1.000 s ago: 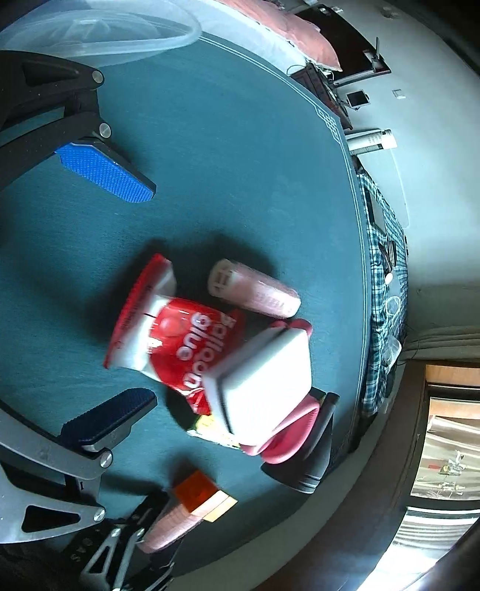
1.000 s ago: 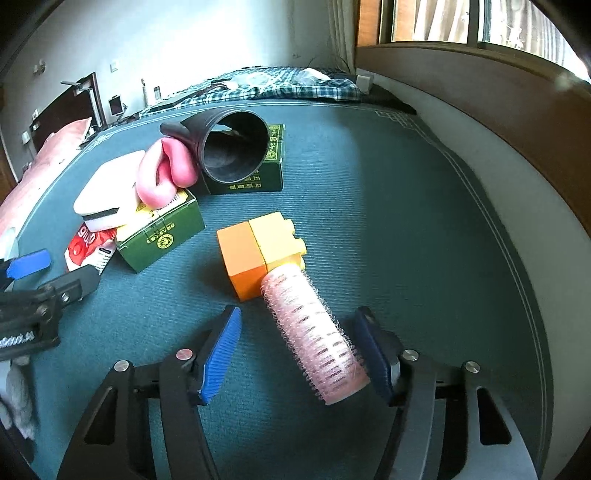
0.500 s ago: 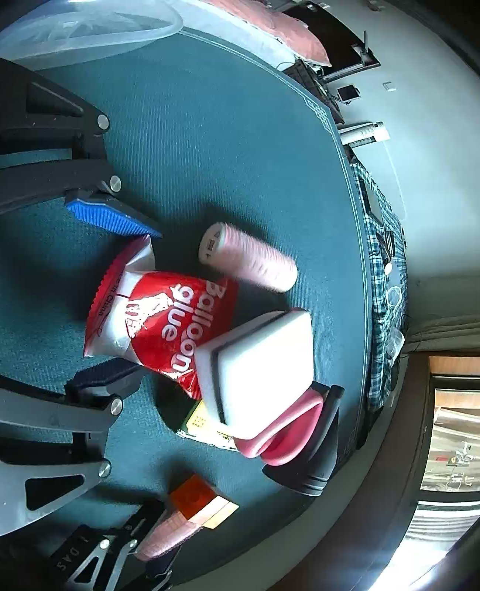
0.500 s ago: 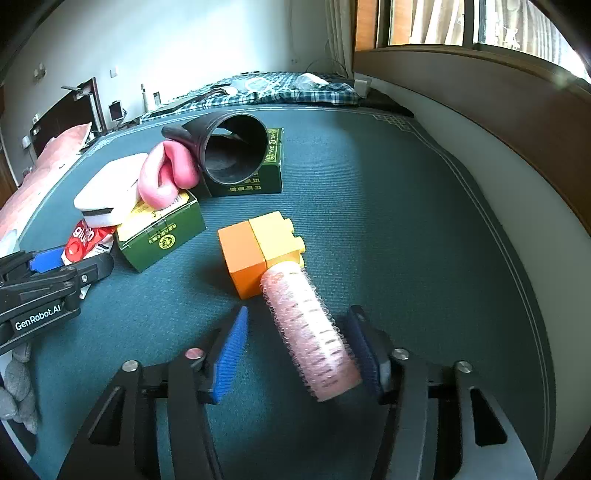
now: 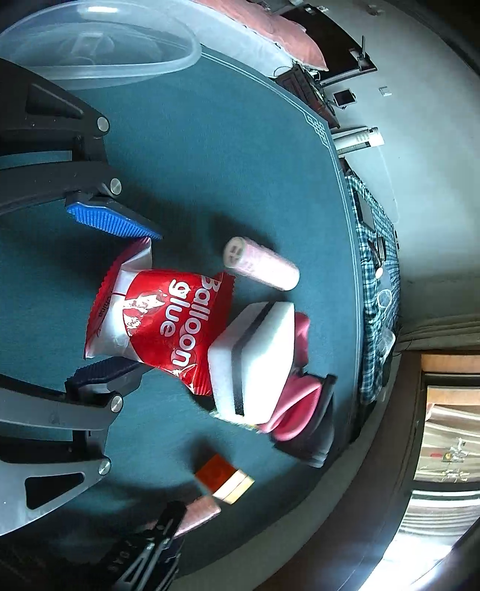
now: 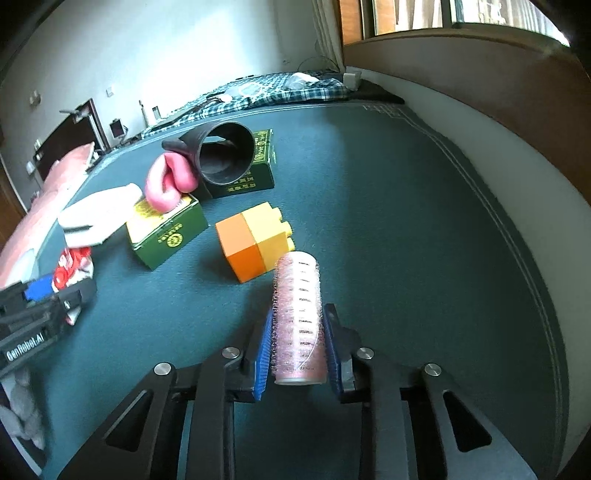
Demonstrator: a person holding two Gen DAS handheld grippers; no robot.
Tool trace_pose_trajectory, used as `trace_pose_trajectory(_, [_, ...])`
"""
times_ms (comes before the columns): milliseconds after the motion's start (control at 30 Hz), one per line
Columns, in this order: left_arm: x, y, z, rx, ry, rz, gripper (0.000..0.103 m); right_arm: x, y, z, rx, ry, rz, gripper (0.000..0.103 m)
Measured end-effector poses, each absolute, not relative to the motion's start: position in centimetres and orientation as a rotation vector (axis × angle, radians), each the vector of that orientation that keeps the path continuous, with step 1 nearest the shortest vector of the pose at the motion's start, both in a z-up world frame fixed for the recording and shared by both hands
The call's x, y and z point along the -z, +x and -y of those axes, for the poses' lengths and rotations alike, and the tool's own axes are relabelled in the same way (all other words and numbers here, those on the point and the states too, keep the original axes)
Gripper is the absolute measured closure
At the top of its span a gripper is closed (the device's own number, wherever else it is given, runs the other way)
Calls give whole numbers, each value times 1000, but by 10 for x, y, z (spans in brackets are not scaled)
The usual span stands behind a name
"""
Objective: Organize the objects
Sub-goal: 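Grasp the red Balloon glue packet with the left tool while the right tool grasps the pink hair roller, then carry the packet and roller in both tools over the clear plastic bowl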
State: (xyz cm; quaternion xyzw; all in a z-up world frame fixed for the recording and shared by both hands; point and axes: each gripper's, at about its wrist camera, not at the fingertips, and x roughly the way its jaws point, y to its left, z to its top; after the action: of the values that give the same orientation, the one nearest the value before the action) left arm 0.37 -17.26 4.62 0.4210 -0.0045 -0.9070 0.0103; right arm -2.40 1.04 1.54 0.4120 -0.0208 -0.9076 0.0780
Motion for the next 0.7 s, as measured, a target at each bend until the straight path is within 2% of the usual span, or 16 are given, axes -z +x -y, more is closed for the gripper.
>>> trace_pose_trajectory(133, [-49, 14, 166, 2859, 1347, 20, 41, -18, -17, -13, 2718, 1217, 86, 76])
trace_pose_trajectory(267, [-55, 21, 152, 2898, 1338, 132, 41, -21, -10, -14, 2725, 1205, 100, 76])
trace_pose_trajectory(700, [-71, 43, 163, 2897, 1249, 100, 41, -38, 8, -7, 2700, 1144, 141, 76])
